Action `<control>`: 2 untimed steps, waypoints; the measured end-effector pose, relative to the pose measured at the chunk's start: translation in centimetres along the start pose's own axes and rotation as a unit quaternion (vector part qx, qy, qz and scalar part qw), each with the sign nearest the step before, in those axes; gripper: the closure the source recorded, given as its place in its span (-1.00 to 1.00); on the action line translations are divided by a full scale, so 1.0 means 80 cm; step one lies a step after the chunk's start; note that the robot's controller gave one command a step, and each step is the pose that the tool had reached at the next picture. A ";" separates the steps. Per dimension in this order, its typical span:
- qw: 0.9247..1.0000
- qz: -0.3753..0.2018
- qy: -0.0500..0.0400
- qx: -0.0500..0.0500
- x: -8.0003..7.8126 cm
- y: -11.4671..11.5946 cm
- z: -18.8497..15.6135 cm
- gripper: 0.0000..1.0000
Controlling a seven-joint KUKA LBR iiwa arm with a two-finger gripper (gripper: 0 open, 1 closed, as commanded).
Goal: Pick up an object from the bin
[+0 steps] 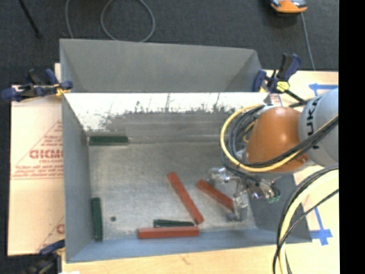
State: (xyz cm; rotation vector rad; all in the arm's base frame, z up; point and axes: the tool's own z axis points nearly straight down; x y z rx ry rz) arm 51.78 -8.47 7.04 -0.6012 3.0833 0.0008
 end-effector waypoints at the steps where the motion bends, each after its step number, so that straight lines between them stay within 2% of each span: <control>1: 1.000 -0.002 -0.003 0.001 -0.004 0.000 -0.001 1.00; 2: 1.000 0.012 -0.006 0.005 -0.070 -0.058 -0.179 1.00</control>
Offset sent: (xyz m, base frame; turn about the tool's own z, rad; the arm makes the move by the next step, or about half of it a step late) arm 0.0000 0.0000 0.0000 0.0000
